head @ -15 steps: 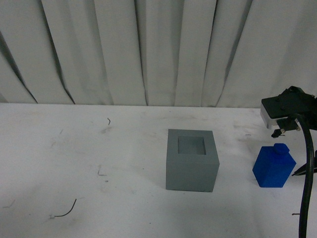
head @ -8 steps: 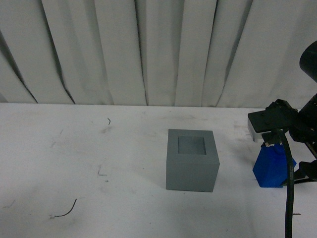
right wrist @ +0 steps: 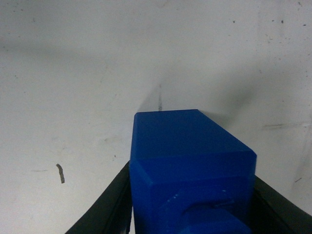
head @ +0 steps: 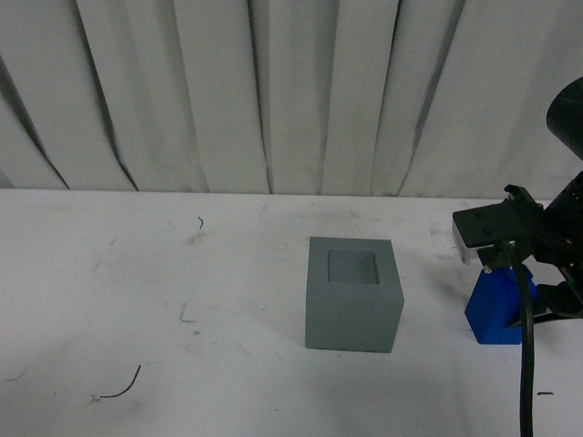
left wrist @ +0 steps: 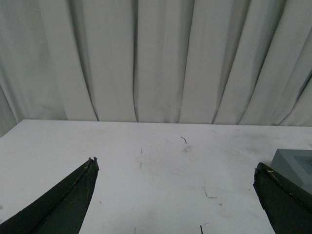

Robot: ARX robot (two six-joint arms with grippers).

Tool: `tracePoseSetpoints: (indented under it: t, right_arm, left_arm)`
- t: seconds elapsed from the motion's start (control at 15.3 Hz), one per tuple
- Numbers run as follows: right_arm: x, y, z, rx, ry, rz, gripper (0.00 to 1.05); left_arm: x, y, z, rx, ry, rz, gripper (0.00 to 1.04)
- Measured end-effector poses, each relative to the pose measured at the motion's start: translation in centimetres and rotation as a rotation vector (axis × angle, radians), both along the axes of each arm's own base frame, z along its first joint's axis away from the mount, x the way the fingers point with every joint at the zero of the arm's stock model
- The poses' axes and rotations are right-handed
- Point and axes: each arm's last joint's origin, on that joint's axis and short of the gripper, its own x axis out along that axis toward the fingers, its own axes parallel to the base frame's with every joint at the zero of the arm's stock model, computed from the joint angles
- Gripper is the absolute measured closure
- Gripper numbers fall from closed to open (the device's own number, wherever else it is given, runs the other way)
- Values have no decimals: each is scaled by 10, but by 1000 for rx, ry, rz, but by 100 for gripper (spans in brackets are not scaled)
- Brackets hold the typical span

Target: Insert blue part into gray base

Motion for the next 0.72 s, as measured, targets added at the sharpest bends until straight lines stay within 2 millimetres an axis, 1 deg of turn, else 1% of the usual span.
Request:
tracePoseSetpoints:
  t: [0.07, 0.13, 0.52, 0.59, 0.65, 0.72]
  right_arm:
    - [-1, 0, 0, 0, 7, 0, 53]
    - [-1, 0, 0, 0, 9, -1, 57]
    - [-4, 0, 2, -1, 42, -8, 58]
    - [-5, 1, 5, -1, 54, -12, 58]
    - [-5, 3, 12, -7, 60, -10, 58]
    - [-4, 7, 23, -11, 47, -3, 58]
  left_arm:
    - [0, 0, 0, 0, 0, 0, 7]
    - [0, 0, 0, 0, 0, 0, 7]
    - [0, 0, 0, 0, 0, 0, 7]
    - [0, 0, 0, 0, 0, 0, 7]
    - [0, 0, 0, 0, 0, 0, 7]
    - [0, 0, 0, 0, 0, 0, 7]
